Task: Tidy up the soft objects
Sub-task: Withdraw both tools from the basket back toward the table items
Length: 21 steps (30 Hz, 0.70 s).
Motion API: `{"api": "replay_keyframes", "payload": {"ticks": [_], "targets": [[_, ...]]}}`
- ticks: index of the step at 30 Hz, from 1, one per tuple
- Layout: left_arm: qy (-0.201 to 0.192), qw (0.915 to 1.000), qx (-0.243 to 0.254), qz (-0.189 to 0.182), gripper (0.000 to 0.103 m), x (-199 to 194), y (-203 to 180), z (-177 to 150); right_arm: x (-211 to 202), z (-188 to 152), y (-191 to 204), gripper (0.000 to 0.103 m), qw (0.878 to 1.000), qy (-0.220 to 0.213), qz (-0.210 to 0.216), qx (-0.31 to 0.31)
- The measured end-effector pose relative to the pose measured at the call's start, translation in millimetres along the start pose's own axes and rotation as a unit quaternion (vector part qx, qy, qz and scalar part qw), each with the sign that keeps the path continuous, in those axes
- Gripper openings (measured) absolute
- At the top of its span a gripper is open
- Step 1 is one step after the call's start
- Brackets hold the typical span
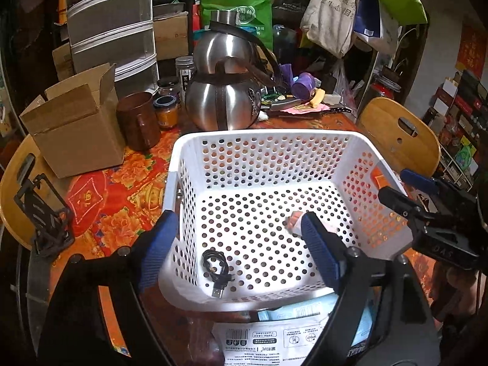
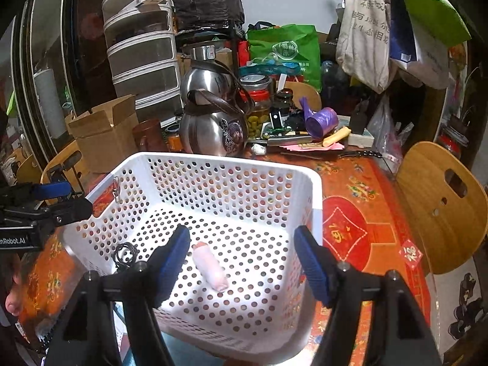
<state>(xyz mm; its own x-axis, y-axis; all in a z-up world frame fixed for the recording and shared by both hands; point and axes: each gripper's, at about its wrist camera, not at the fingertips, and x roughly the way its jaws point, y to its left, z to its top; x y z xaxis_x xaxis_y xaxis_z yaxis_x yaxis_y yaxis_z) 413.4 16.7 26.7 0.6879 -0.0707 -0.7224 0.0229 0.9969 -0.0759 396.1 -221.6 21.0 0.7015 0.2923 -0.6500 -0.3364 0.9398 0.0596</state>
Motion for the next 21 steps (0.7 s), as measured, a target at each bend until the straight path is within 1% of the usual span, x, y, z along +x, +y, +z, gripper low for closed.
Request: {"api": "replay_keyframes", "payload": {"ticks": [3,7,9,11,14,15,17,19,21], "targets": [[-0.001,1.0,-0.004,0.0,0.081,-7,2,-6,-5,-3,1,0.071,1.0,-0.001,-0.004,0.001],[-0.01,0.9999,-0.002,0.003,0.081,-28,7,-20,-20,-11,2,0.071,1.0,-0.002,-0.004,0.002],[-0.024,0.9997,0.0,-0.001,0.082,-43,10,-28,-31,-18,3,0.071,1.0,-0.005,-0.007,0.001],[-0.037,0.9993,0.002,0.005,0.082,-61,15,-39,-45,-30,4,0.071,1.0,-0.009,-0.014,0.001],[-0.065,0.9979,0.001,0.002,0.086,-92,24,-64,-65,-50,6,0.071,1.0,-0.016,-0.004,0.007],[-0.078,0.9969,0.0,0.006,0.087,-105,27,-76,-73,-61,7,0.071,1.0,-0.019,-0.004,0.008],[-0.091,0.9958,0.006,0.008,0.087,-120,30,-94,-86,-77,9,0.071,1.0,-0.022,-0.005,0.008],[-0.106,0.9943,0.006,0.011,0.088,-138,35,-120,-100,-98,10,0.071,0.999,-0.028,-0.003,0.018],[-0.123,0.9922,0.0,0.018,0.093,-155,42,-152,-115,-122,15,0.071,0.999,-0.032,0.006,0.021]]}}
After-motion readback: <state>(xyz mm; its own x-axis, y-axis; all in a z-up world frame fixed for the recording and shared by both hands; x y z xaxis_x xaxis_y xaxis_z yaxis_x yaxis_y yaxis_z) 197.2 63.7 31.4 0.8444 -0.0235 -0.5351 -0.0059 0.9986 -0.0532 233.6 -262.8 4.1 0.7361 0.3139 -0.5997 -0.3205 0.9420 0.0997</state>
